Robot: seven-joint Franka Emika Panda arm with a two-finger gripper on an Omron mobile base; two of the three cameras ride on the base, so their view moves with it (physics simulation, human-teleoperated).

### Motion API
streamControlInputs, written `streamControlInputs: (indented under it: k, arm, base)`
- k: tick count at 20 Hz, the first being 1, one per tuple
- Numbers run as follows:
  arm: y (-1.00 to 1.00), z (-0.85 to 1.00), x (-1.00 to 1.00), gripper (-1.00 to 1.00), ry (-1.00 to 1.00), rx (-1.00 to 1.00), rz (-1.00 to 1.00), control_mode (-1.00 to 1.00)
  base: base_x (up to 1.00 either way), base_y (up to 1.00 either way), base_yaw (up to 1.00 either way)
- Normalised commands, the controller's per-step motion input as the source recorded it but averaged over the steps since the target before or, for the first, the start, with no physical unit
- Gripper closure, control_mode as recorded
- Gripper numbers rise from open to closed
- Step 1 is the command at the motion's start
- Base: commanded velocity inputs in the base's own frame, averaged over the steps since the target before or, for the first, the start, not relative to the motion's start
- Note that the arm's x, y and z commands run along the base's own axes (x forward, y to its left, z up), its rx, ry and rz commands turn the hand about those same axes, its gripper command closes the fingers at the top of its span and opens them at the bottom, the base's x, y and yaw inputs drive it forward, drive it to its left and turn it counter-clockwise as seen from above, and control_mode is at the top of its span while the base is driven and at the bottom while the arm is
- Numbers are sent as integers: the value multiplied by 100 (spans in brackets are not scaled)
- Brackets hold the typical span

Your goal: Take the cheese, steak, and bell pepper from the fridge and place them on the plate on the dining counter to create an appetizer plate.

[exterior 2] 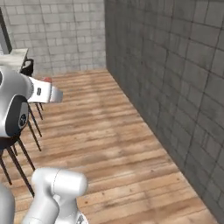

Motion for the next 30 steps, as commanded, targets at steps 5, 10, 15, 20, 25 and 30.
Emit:
streamControlInputs:
  k: [5, 10, 15, 20, 25, 30]
  arm:
    - [0, 0, 0, 100, 0, 0, 0, 100]
    - [0, 0, 0, 100, 0, 0, 0, 100]
    - [0, 0, 0, 100, 0, 0, 0, 100]
    - [0, 0, 0, 100, 0, 0, 0, 100]
    - [0, 0, 0, 100, 0, 0, 0, 100]
    - [0, 0, 0, 100, 0, 0, 0, 100]
  base:
    - [69, -6, 90]
    - [81, -16, 87]
    - [86, -28, 83]
    - [66, -56, 73]
    - [35, -82, 63]
    - [47, -61, 59]
